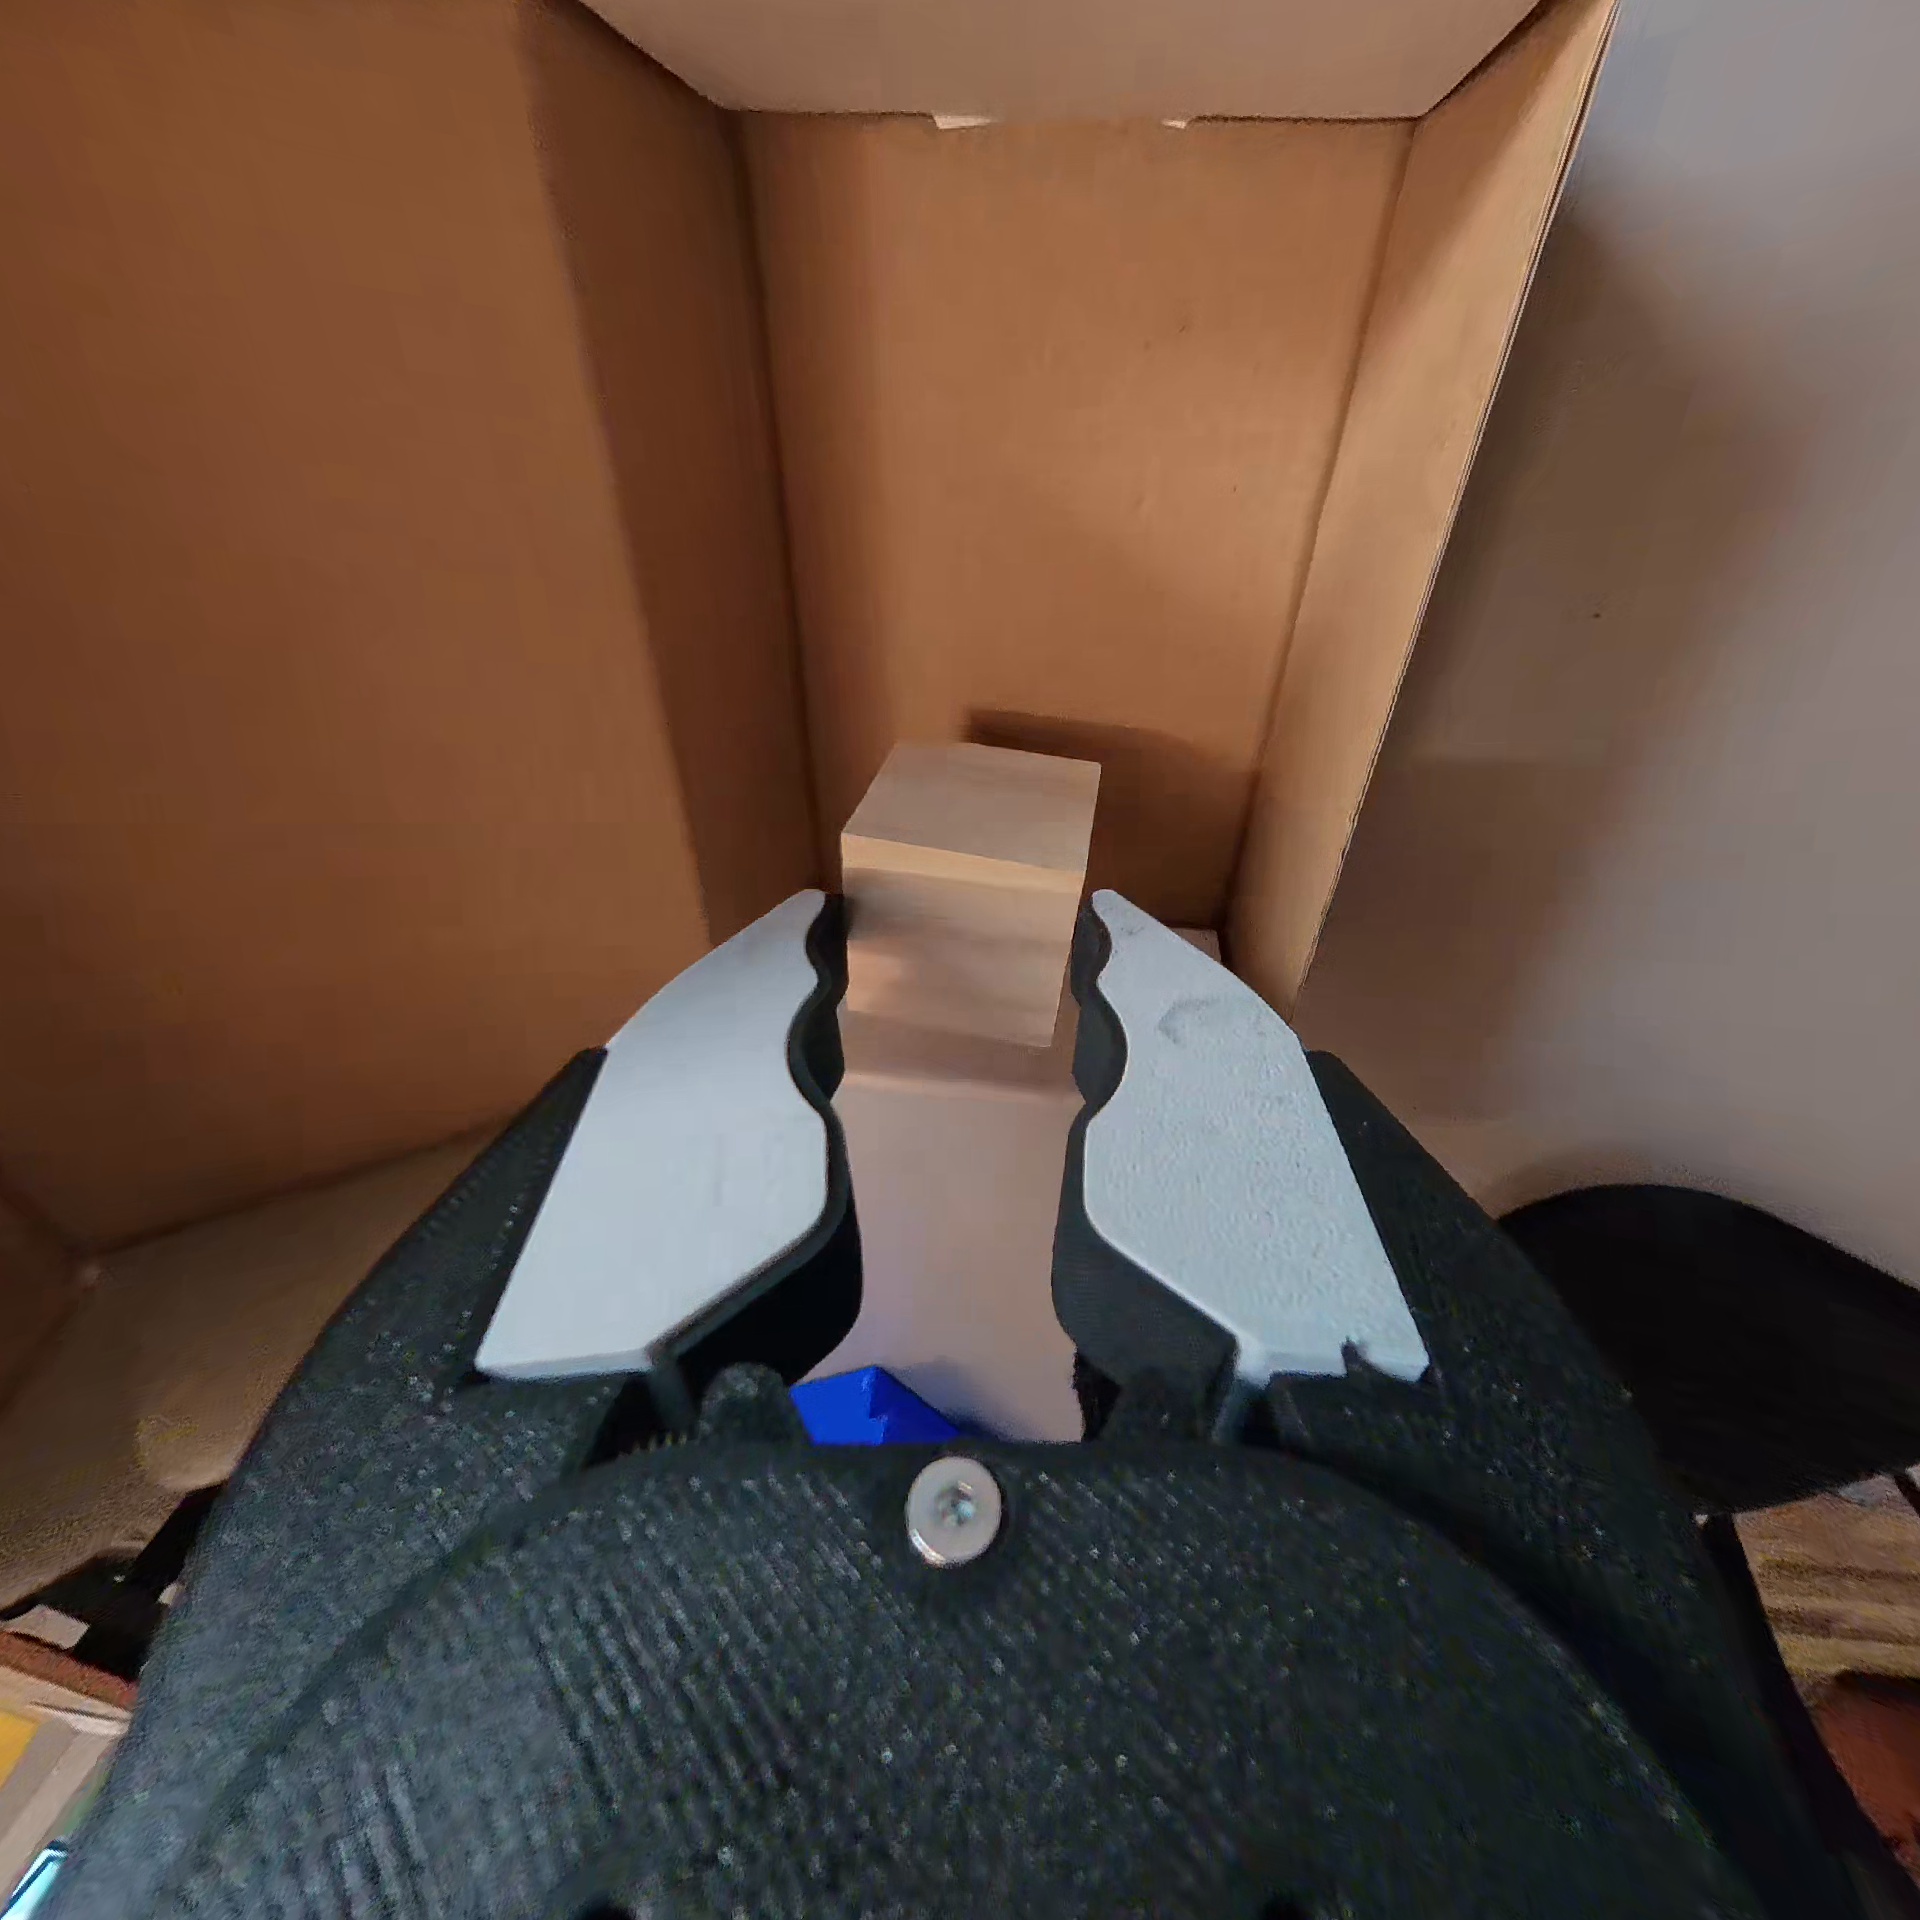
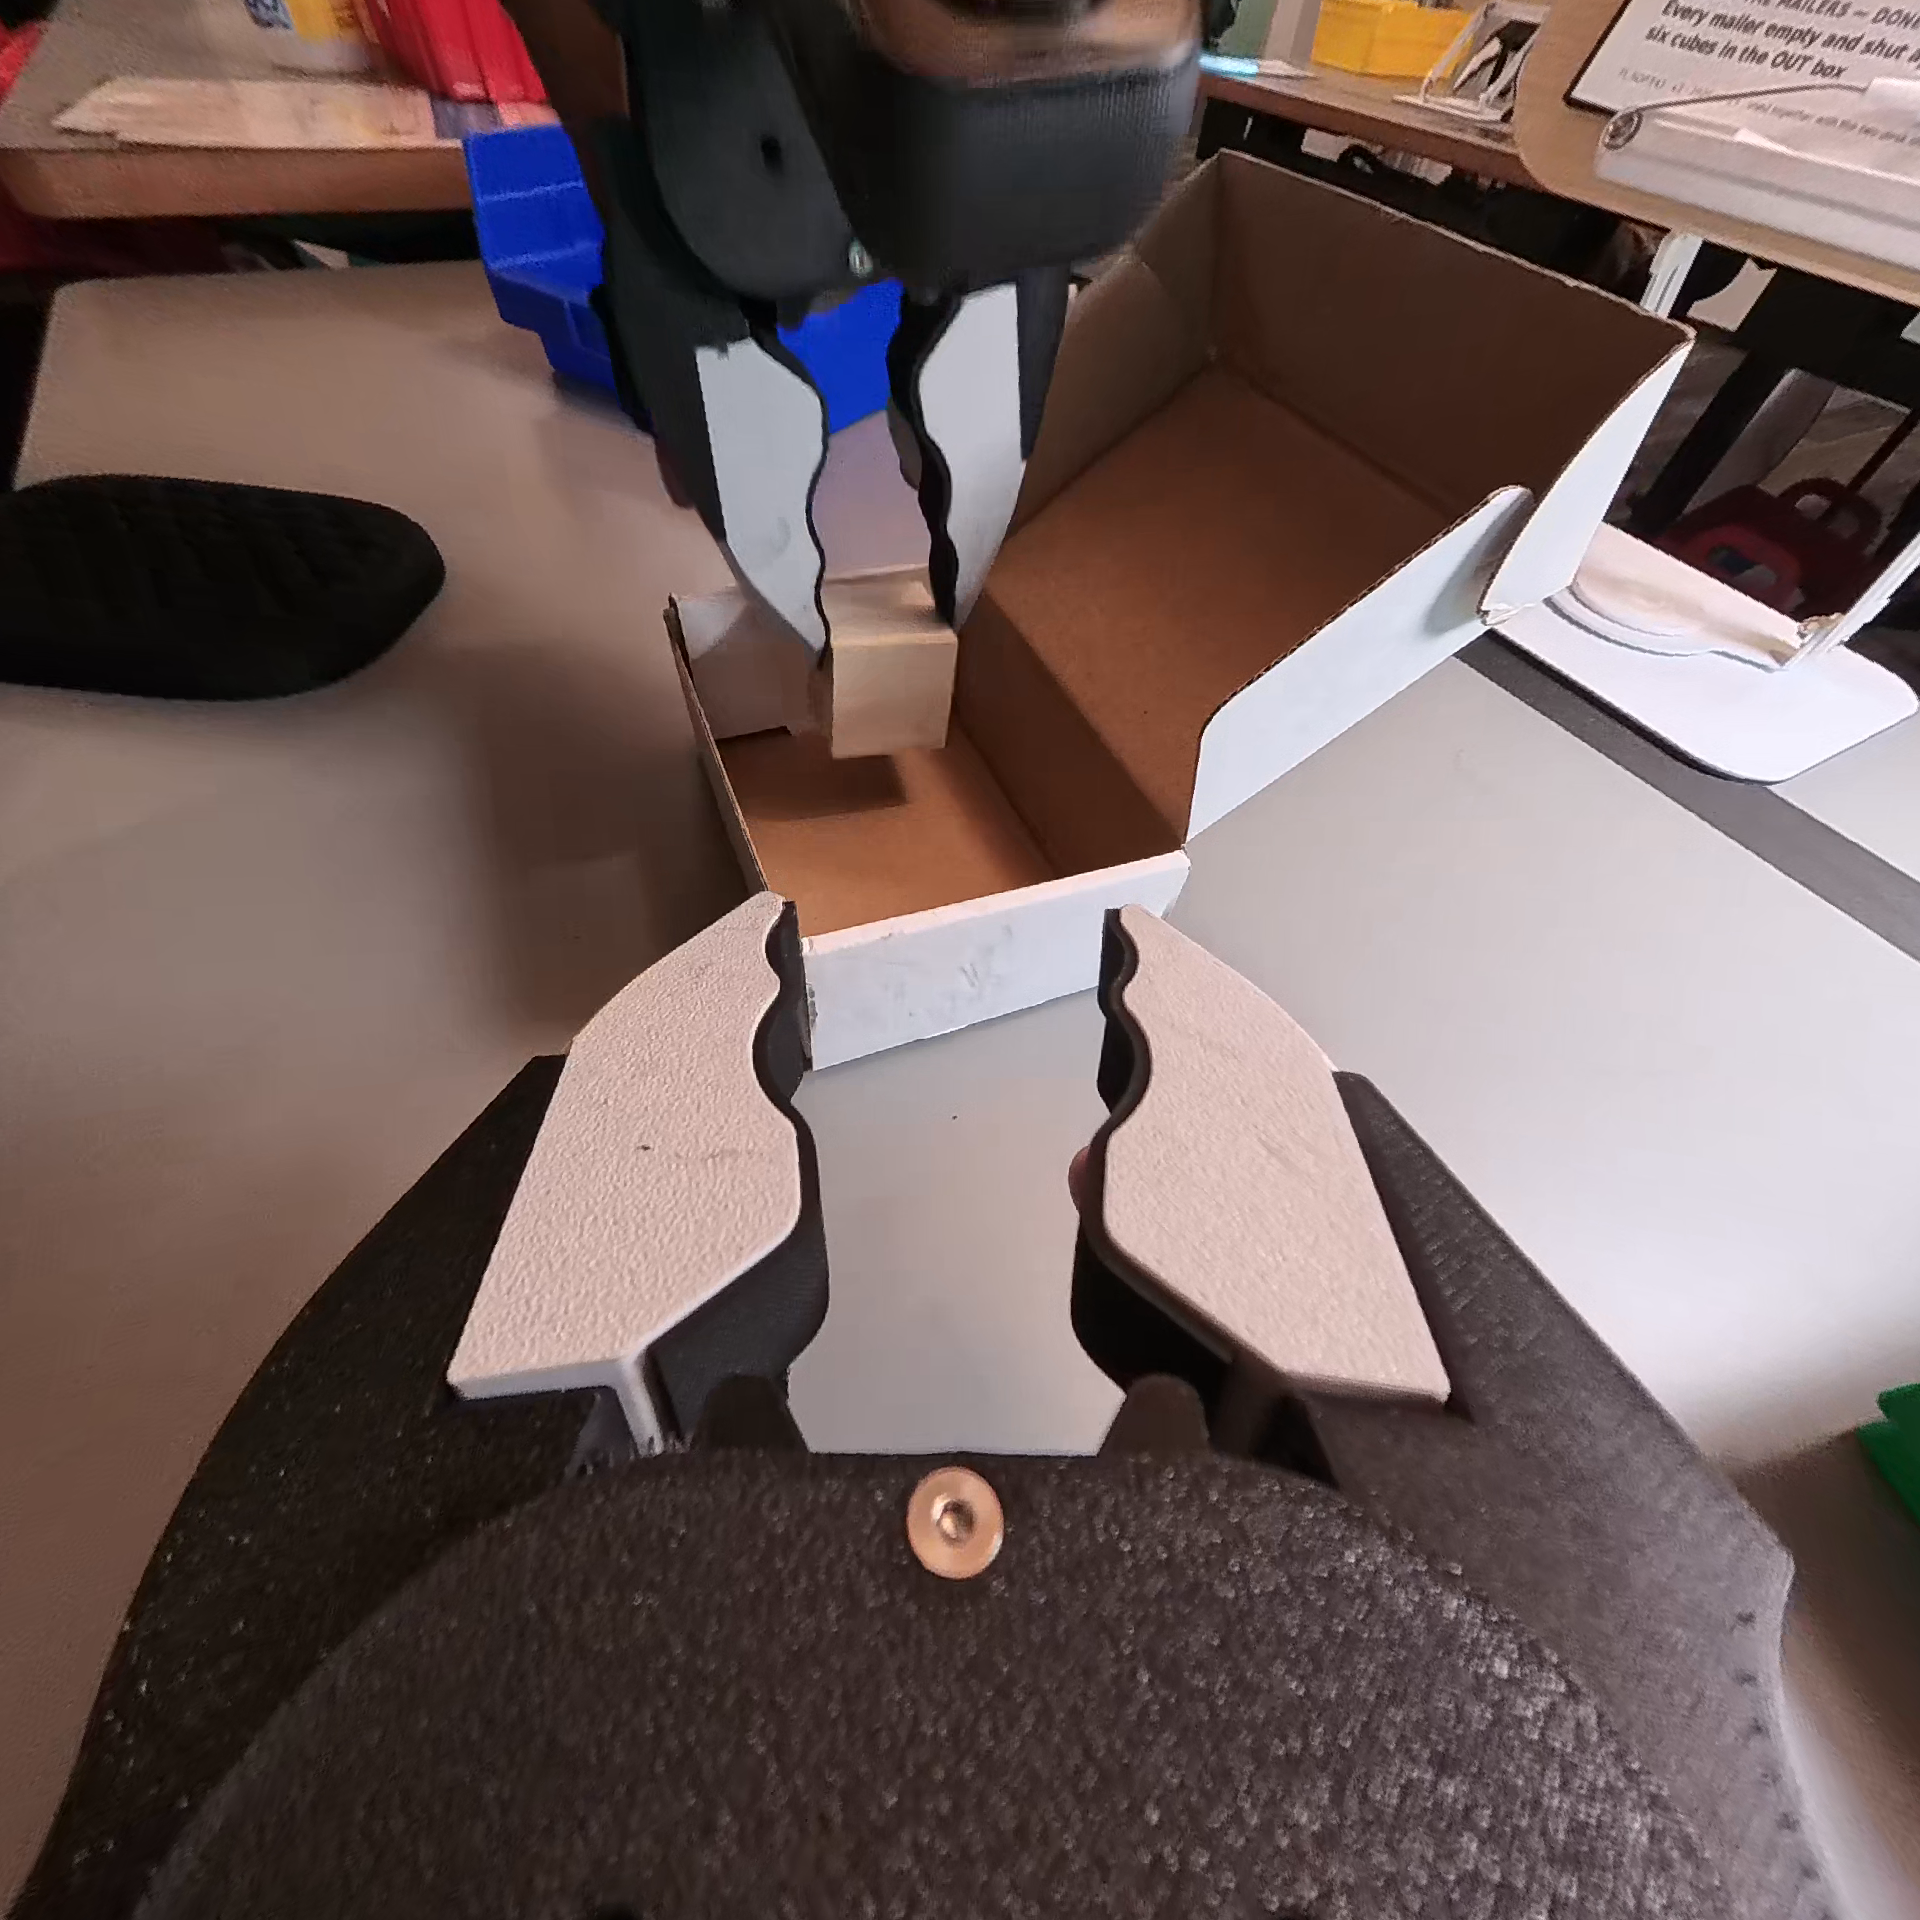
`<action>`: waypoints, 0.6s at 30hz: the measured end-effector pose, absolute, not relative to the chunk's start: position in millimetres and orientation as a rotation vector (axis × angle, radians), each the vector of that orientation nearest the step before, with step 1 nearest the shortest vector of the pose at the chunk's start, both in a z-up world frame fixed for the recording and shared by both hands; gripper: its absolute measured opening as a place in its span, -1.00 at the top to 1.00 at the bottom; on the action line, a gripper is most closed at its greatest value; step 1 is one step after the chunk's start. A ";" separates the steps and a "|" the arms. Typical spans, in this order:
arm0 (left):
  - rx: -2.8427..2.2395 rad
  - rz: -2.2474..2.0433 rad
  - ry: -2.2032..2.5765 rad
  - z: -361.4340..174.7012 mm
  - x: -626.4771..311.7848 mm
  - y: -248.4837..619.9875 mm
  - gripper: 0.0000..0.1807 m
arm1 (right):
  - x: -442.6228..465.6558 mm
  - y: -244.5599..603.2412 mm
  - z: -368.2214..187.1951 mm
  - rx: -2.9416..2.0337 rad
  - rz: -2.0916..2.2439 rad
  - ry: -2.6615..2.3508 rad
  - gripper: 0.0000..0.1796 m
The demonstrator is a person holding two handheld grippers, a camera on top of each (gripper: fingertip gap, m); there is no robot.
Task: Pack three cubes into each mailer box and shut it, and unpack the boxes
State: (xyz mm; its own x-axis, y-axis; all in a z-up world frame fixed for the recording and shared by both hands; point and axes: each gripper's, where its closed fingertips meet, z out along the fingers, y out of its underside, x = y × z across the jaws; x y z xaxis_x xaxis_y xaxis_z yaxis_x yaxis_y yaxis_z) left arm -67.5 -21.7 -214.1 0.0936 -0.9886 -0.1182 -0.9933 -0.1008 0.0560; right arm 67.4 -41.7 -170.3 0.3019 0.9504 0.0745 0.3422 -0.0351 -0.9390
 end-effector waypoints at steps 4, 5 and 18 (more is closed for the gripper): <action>-2.322 0.174 2.057 -225.8 -65.1 -24.4 0.54 | 68.7 -41.0 -170.4 -1.577 0.767 -1.216 0.39; -2.332 0.174 2.047 -227.6 -64.9 -24.2 0.54 | 69.0 -40.8 -170.3 -1.578 0.769 -1.215 0.39; -2.282 0.242 2.021 -230.1 -63.5 -20.7 0.46 | 71.7 -38.6 -166.9 -1.578 0.791 -1.186 0.40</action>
State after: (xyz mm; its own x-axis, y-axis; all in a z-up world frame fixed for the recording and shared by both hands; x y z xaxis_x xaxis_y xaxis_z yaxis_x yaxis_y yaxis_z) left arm -63.5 -20.7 -230.1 0.1153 -0.9782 -0.1727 -0.9913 -0.1243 0.0421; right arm 71.7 -38.6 -166.9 0.3136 0.9481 0.0518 0.3157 -0.0526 -0.9474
